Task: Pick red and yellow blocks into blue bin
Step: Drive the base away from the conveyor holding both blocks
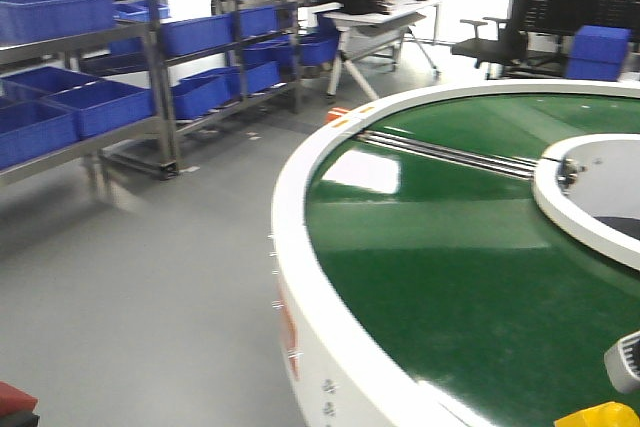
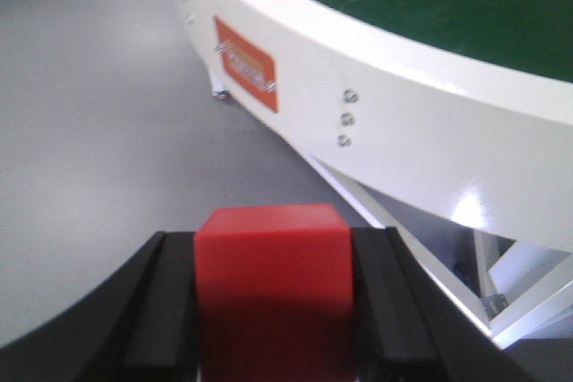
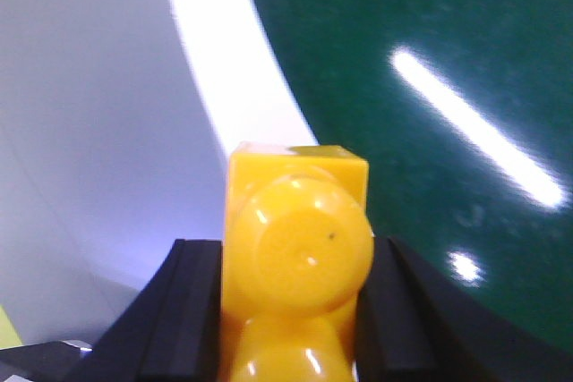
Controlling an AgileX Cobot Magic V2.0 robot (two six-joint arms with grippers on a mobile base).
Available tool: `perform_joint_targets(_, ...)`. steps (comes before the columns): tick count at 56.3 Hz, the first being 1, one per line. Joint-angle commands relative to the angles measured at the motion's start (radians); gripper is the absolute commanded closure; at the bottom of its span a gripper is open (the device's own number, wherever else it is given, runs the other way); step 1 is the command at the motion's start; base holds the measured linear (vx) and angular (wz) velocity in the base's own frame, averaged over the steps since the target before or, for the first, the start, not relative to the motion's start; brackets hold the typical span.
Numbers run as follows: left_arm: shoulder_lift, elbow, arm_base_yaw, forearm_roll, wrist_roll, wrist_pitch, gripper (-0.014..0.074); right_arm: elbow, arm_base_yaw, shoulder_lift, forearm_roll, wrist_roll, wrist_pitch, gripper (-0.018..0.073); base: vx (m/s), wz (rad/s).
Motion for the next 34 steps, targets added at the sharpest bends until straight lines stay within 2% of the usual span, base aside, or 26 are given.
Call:
perform_joint_targets(1, 0.0, -0.027, -0.005, -0.008, 0.001, -0.08, 0.0318, -0.026, 0.001, -0.01, -0.009, -0.004, -0.057, 0.0387, -0.09, 0.45)
perform_joint_targets(34, 0.0, -0.027, -0.005, -0.008, 0.001, -0.08, 0.0318, -0.026, 0.001, -0.01, -0.009, -0.004, -0.053, 0.0387, -0.05, 0.56)
